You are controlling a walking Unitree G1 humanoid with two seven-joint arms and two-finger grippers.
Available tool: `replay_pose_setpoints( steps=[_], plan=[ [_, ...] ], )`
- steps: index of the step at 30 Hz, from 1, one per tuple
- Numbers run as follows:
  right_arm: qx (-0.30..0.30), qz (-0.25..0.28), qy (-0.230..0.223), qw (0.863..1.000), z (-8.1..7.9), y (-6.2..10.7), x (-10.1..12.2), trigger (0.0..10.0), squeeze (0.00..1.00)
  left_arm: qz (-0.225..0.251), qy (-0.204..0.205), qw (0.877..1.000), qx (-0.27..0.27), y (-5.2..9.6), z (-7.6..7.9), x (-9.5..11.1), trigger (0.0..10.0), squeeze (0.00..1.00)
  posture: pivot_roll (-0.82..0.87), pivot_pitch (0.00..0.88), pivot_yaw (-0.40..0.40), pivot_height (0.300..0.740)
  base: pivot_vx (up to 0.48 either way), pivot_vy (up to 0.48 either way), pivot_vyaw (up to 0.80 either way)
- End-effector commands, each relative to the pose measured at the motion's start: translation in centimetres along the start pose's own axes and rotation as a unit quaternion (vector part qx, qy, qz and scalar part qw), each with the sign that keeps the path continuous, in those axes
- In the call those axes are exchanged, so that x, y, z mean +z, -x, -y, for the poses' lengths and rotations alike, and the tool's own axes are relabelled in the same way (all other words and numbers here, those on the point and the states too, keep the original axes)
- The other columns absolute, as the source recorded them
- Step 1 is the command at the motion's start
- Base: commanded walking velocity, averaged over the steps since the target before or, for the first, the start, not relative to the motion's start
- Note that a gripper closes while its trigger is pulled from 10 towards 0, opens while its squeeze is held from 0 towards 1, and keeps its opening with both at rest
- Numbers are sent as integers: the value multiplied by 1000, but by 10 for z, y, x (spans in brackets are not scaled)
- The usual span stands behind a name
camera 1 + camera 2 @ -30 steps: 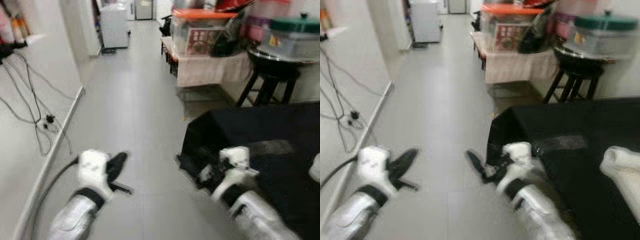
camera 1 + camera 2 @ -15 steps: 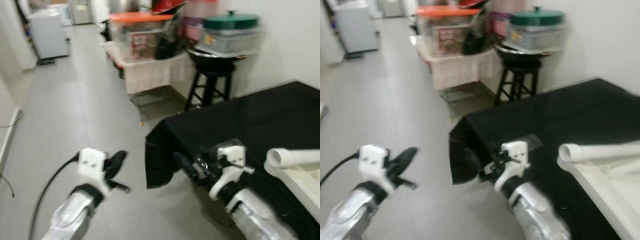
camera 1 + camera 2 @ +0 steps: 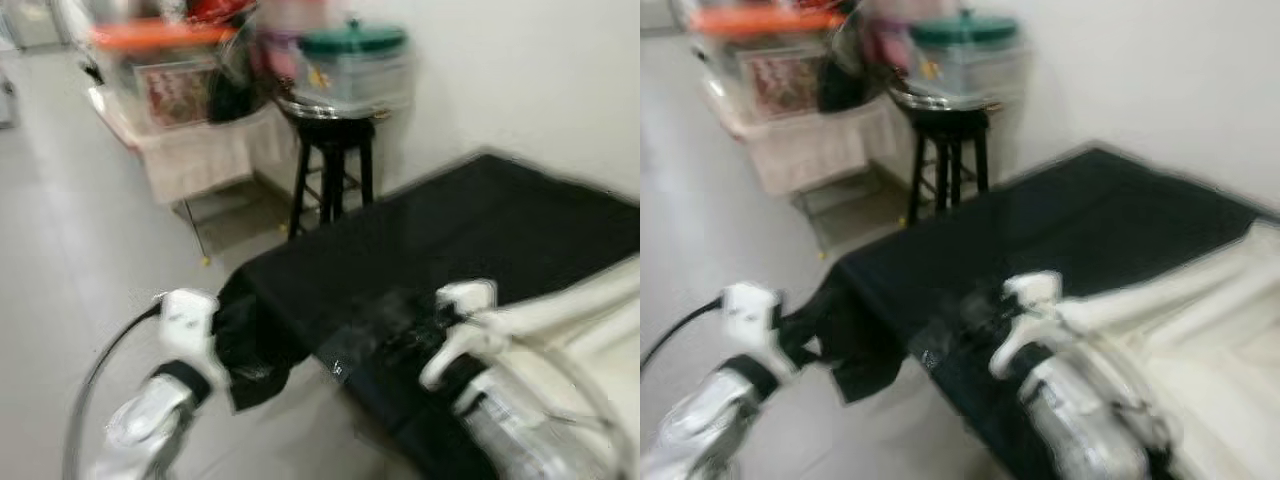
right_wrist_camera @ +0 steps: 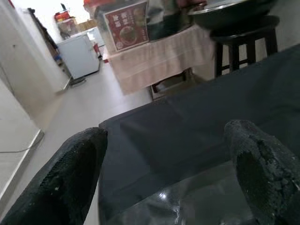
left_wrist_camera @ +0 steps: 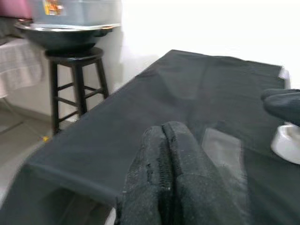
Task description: Building children table
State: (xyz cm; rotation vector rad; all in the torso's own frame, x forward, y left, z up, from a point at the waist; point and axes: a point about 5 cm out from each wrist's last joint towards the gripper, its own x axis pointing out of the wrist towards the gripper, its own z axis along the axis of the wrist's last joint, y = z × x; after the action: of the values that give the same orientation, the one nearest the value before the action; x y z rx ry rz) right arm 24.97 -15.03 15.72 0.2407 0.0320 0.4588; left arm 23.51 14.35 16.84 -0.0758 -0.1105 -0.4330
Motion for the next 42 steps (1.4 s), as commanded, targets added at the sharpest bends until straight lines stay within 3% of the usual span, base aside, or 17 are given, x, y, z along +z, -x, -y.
replay_pose_setpoints(
  steps=[1,24,33,42],
  plan=[
    [17,-2,-7,1000,-8,-4,-2,10000,0,-19,4,1000,15,6,-7,-7,10000,0,-87,49,-20,740,0,0,-800],
    [26,2,-14,1000,-9,-6,-1,10000,0,-19,20,1000,0,5,-8,-4,10000,0,-104,62,-19,740,0,0,-800],
    [28,3,-16,999,-9,-7,-1,10000,0,-24,16,1000,-4,4,-9,-4,10000,0,-101,66,-13,740,0,325,-800],
    [29,4,-19,999,-10,-7,-2,10000,0,-28,15,999,-3,4,-10,-5,10000,0,-98,59,-9,740,0,0,-800]
  ],
)
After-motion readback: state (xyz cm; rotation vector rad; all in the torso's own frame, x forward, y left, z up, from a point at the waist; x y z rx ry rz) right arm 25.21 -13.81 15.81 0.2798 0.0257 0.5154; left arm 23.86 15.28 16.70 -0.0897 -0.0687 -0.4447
